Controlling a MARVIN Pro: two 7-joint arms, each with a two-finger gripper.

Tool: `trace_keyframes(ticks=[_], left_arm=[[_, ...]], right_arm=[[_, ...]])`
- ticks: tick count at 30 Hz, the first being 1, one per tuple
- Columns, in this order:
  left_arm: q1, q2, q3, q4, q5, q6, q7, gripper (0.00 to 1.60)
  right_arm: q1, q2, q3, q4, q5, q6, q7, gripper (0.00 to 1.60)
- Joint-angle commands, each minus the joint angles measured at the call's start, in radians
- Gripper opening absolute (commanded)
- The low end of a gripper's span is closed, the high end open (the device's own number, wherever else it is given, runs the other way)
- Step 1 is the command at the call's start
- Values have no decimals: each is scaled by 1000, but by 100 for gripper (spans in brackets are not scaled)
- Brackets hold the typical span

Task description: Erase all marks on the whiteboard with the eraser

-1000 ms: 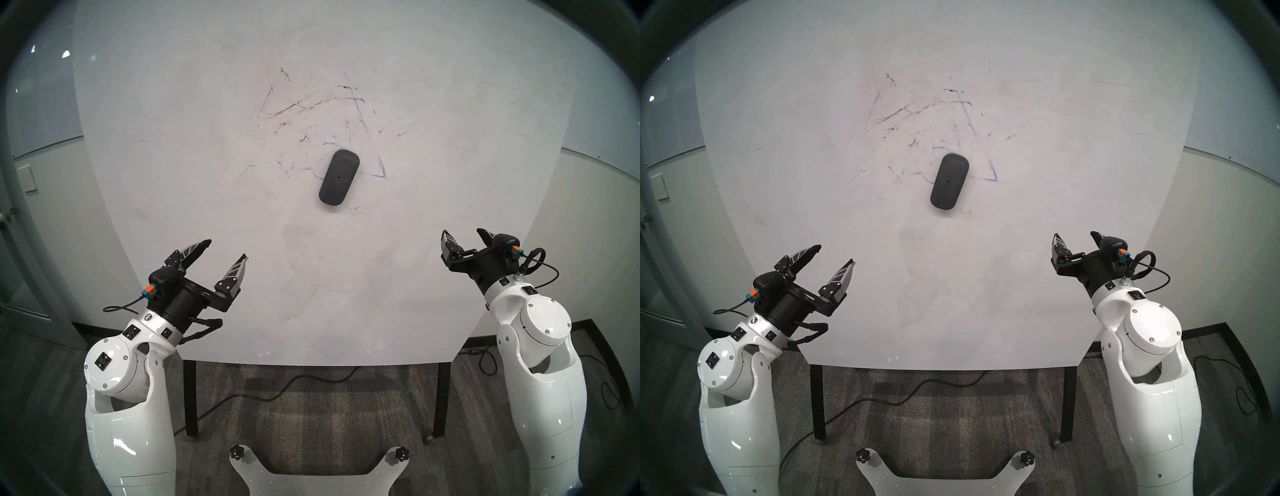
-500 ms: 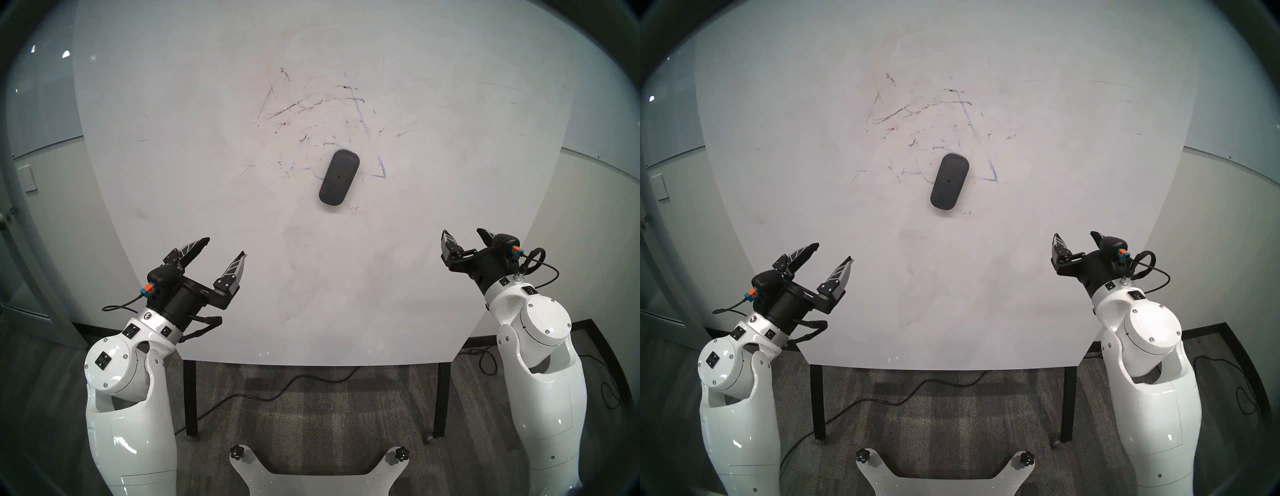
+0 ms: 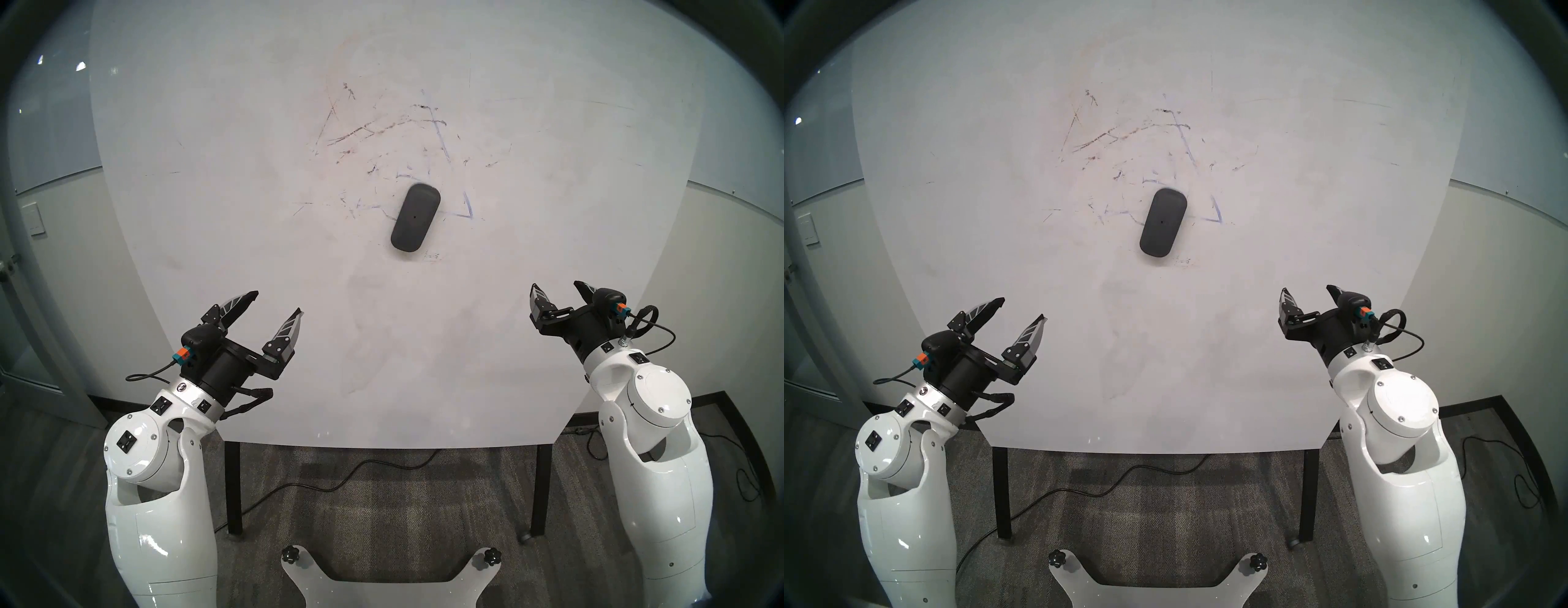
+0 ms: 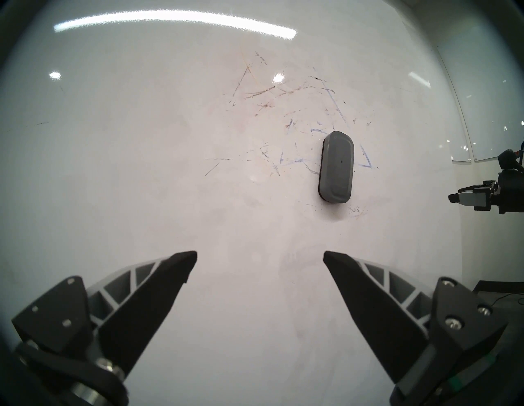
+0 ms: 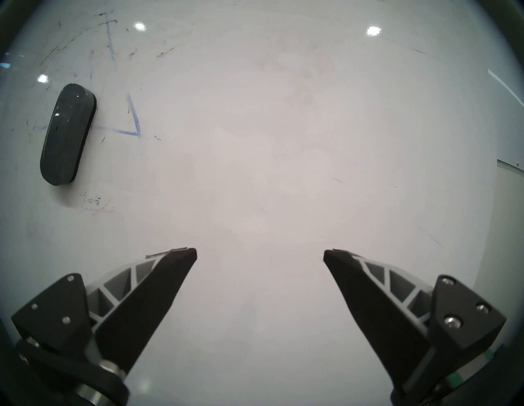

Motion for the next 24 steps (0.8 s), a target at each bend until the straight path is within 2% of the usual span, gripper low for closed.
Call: trace_keyframes(ticks=[1, 7, 11, 16, 19, 22, 24], left_arm=[[-4, 3, 2, -15, -5, -4, 1, 160], [-4, 3, 1, -14, -5, -4, 1, 160], [-4, 3, 1, -14, -5, -4, 0, 160], [-4, 4, 2, -14, -6, -4, 1, 160], [-4, 4, 2, -14, -6, -4, 1, 160], [-4, 4, 2, -14, -6, -4, 1, 160], [-4, 4, 2, -14, -6, -4, 1, 160]], right_arm=[[13, -23, -27, -59, -22, 29, -44, 160], [30, -46, -63, -97, -20, 105, -69, 160], [40, -56, -87, -110, -28, 127, -82, 160], [57, -74, -151, -140, -32, 183, -89, 160], [57, -74, -151, -140, -32, 183, -89, 160], [66, -88, -199, -157, -50, 214, -111, 160], [66, -88, -199, -157, -50, 214, -111, 160]])
